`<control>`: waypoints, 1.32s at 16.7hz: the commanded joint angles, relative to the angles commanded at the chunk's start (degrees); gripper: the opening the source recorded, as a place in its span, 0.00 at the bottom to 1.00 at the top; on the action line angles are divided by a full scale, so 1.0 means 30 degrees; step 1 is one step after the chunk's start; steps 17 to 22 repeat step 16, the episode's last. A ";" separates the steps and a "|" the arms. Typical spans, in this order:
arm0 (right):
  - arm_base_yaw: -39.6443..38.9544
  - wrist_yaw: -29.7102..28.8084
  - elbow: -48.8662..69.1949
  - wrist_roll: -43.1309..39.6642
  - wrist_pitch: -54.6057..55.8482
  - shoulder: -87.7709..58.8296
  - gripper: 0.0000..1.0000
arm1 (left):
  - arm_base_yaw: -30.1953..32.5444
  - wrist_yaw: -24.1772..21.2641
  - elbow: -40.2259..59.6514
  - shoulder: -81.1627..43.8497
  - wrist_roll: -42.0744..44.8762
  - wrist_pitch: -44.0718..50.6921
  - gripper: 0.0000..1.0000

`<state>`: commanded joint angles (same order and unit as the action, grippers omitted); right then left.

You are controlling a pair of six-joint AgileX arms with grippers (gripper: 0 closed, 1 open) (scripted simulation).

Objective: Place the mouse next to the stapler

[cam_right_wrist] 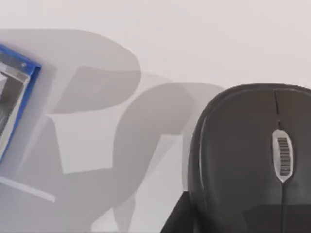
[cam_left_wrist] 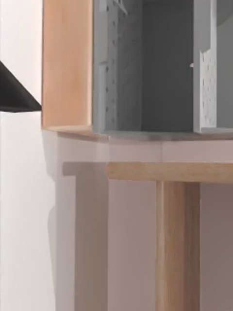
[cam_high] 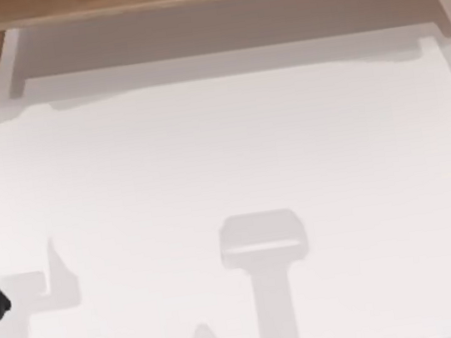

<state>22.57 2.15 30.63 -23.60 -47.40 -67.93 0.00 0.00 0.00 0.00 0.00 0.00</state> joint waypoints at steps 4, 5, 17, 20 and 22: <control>0.0000 0.0000 0.0000 0.0000 0.0000 0.0000 0.53 | 0.0000 0.0000 0.0000 0.0000 0.0000 0.0000 1.00; 0.0000 0.0000 0.0000 0.0000 0.0000 0.0000 0.60 | 0.0000 0.0000 0.0000 0.0000 0.0000 0.0000 1.00; 0.0000 0.0000 0.0000 0.0000 0.0000 0.0000 1.00 | 0.0000 0.0000 0.0000 0.0000 0.0000 0.0000 1.00; 0.0000 0.0000 0.0000 0.0000 0.0000 0.0000 1.00 | 0.0000 0.0000 0.0000 0.0000 0.0000 0.0000 1.00; 0.0000 0.0000 0.0000 0.0000 0.0000 0.0000 1.00 | 0.0000 0.0000 0.0000 0.0000 0.0000 0.0000 1.00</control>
